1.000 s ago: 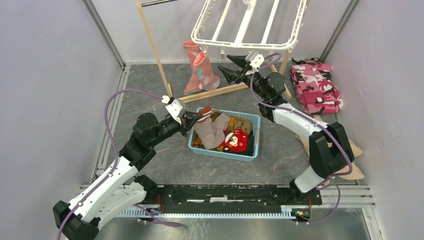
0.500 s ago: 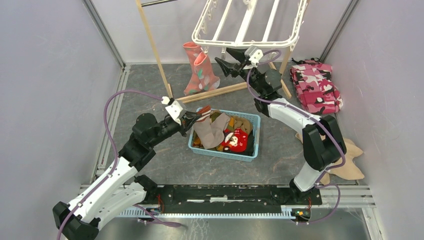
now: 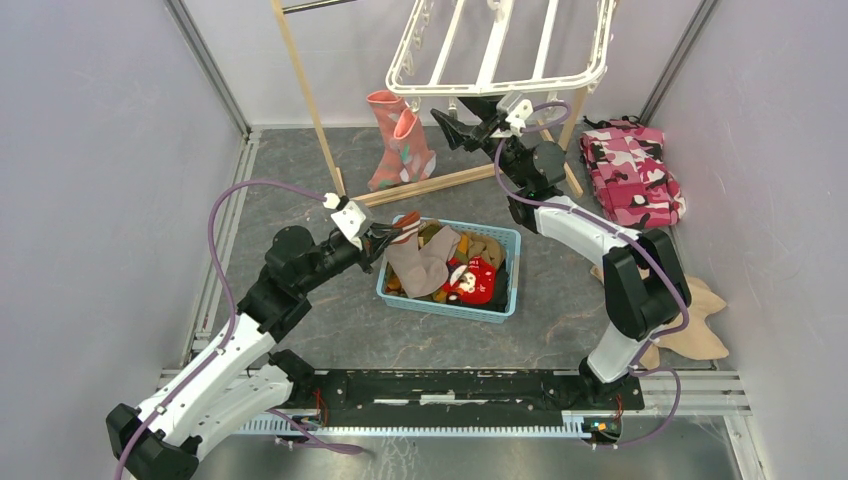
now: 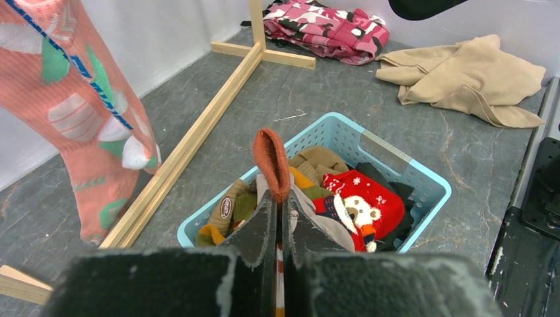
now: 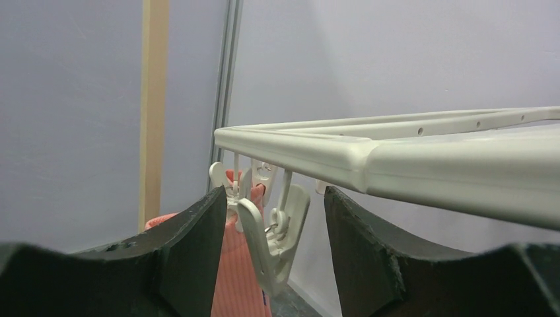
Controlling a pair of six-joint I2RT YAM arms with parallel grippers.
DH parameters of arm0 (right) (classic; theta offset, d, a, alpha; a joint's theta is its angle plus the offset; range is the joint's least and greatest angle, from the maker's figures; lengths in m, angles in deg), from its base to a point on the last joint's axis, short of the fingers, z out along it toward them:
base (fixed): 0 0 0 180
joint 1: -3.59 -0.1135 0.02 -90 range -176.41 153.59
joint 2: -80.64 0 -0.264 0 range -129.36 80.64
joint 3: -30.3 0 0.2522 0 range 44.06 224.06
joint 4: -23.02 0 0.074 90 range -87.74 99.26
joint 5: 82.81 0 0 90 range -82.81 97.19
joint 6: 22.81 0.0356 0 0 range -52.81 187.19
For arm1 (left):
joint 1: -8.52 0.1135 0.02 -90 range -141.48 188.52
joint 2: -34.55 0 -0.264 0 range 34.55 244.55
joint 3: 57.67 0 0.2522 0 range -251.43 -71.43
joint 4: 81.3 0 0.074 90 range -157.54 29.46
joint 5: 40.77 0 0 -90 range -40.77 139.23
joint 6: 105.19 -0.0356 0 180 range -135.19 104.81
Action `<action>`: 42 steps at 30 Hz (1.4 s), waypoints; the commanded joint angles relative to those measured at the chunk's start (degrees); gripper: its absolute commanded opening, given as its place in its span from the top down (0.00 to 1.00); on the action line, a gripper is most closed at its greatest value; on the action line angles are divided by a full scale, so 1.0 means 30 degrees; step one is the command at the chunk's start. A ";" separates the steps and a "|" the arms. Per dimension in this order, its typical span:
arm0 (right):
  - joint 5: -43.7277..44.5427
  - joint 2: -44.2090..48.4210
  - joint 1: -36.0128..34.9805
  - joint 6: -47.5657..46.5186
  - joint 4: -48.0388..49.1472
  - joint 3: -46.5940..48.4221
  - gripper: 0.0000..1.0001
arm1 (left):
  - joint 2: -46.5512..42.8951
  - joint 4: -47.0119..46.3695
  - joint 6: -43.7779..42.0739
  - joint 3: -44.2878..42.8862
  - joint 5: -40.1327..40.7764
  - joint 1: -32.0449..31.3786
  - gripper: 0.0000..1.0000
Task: Clip the socks to the hanger
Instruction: Open the clamp at the hanger.
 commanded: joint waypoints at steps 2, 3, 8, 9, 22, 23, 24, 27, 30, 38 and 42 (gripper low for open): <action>-0.0291 -0.0089 -0.0007 0.0446 0.1665 0.0130 0.38 | -0.0073 -0.0493 -0.0710 0.0043 -0.0269 0.0175 0.98; -0.0323 -0.0036 0.0000 0.0476 0.1705 0.0101 0.38 | -0.0074 -0.0493 -0.0712 0.0014 -0.0276 0.0186 0.98; -0.0596 -0.0008 0.0003 0.0593 0.1913 -0.0010 0.40 | -0.0045 -0.0493 -0.0732 0.0041 -0.0321 0.0221 0.98; -0.0646 -0.0023 -0.0012 0.0641 0.1927 -0.0033 0.41 | -0.0052 -0.0493 -0.0748 0.0043 -0.0334 0.0218 0.98; -0.0880 0.0071 -0.0004 0.1001 0.2267 -0.0125 0.45 | -0.0067 -0.0464 -0.0798 0.0025 -0.0318 0.0331 0.98; -0.0928 0.0063 -0.0008 0.1017 0.2270 -0.0125 0.45 | -0.0070 -0.0464 -0.0822 0.0023 -0.0348 0.0338 0.98; -0.0919 0.0051 -0.0017 0.1022 0.2272 -0.0096 0.46 | -0.0066 -0.0464 -0.0818 0.0022 -0.0363 0.0338 0.98; -0.0907 0.0022 -0.0013 0.1076 0.2186 -0.0056 0.48 | -0.0074 -0.0435 -0.0819 0.0023 -0.0339 0.0364 0.98; -0.0907 0.0053 -0.0004 0.1085 0.2140 -0.0011 0.51 | -0.0074 -0.0435 -0.0825 0.0014 -0.0338 0.0361 0.98; -0.0905 0.0111 -0.0001 0.1078 0.1894 0.0064 0.63 | -0.0016 -0.0435 -0.0834 0.0027 -0.0406 0.0418 0.98; -0.0885 0.0109 -0.0013 0.1084 0.1760 0.0117 0.75 | -0.0015 -0.0435 -0.0819 0.0025 -0.0424 0.0448 0.98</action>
